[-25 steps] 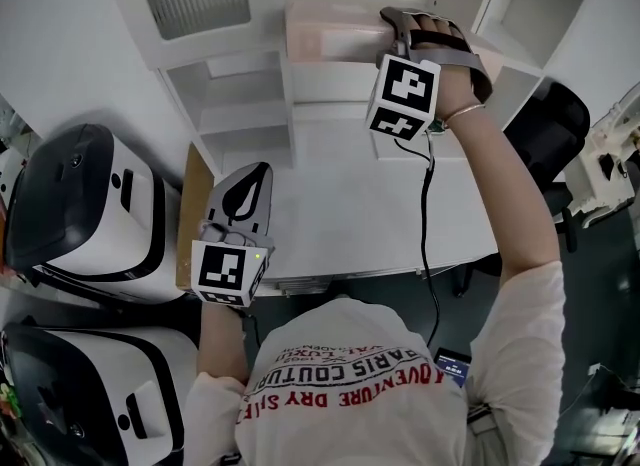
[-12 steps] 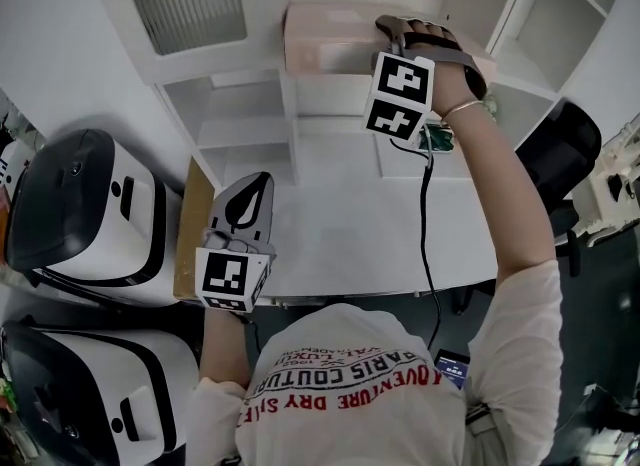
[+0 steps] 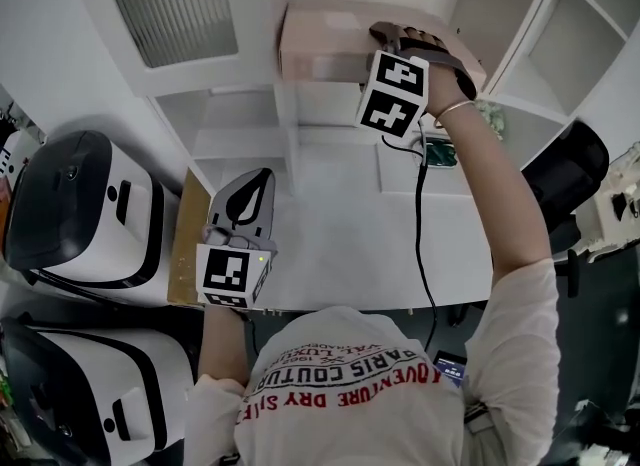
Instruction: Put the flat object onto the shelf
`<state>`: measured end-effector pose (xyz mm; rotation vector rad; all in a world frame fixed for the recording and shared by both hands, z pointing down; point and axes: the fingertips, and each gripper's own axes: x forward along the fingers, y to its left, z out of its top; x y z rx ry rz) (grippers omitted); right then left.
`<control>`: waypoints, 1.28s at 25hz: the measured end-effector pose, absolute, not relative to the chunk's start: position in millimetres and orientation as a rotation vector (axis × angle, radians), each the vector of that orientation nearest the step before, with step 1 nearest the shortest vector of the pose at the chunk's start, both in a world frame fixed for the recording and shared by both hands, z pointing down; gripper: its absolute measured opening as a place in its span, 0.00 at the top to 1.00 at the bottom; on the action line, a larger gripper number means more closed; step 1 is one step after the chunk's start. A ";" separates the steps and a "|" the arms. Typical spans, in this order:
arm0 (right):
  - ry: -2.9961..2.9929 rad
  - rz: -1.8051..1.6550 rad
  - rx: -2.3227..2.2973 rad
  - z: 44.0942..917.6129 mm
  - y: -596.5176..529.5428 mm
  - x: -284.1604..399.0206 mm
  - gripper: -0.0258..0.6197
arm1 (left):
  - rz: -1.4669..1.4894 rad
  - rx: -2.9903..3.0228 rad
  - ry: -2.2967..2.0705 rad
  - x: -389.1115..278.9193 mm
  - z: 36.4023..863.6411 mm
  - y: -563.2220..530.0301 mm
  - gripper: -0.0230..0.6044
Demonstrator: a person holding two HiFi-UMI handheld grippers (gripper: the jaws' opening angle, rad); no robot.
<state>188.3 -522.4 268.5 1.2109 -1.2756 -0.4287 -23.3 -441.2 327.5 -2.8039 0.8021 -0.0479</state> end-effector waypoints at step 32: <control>-1.553 -0.415 1.427 249.1 -501.5 162.8 0.37 | -0.074 -2.809 0.785 -12.4 333.5 -431.5 0.94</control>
